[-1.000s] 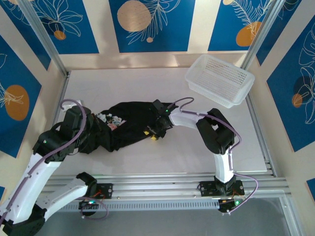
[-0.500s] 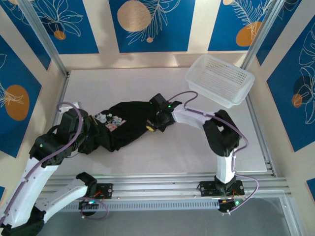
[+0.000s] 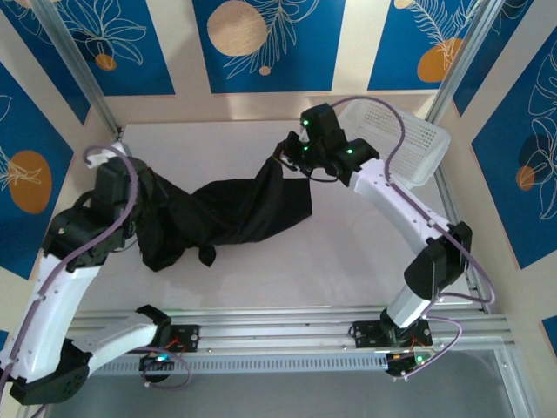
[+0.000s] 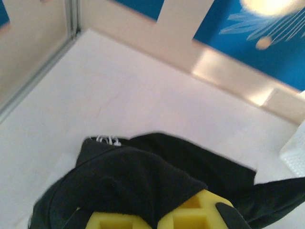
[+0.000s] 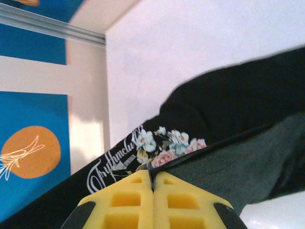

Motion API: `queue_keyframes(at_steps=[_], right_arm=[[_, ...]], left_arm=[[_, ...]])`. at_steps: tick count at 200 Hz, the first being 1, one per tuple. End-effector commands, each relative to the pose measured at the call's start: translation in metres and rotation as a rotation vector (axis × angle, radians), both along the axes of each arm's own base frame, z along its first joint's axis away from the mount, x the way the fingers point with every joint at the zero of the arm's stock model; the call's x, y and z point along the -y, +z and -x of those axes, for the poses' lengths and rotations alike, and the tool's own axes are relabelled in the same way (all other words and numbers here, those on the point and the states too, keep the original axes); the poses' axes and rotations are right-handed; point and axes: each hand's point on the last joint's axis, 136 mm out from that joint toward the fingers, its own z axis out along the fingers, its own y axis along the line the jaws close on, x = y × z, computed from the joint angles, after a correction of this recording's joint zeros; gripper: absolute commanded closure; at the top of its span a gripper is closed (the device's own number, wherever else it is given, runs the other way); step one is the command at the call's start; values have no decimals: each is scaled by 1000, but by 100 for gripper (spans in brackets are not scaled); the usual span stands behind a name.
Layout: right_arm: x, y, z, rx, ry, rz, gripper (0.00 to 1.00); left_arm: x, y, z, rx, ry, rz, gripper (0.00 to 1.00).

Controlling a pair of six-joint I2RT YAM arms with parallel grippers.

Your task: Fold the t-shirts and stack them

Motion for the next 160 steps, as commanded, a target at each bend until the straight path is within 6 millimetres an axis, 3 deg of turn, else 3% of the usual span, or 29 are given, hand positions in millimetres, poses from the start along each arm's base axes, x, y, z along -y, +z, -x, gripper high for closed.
queue_keyframes(at_steps=[1,44,71,99,113,127,143,160], right_arm=[[24,73,11,233,17,-1,100],[78,191,53,603,-48,-100,100],[113,238,80,740,-101,-136,100],[139,271,88,807,-154,-182,100],[148,287,83,836,-176,-196,100],[154,293,66,823,-201,-199,100],[155,292,35,794,-212,-196,100],[154,278,-8,736,-224,-191,100]], left_arm=[[-21,61,8,183,48,-29,100],[-33,137,38,448,8,23,100],[-35,187,56,610,-29,51,100],[-26,235,52,715,-63,70,100],[-18,254,39,743,-69,58,100],[-10,267,18,743,-53,12,100],[-1,264,-22,694,-4,-50,100],[8,244,-79,624,-10,-57,100]])
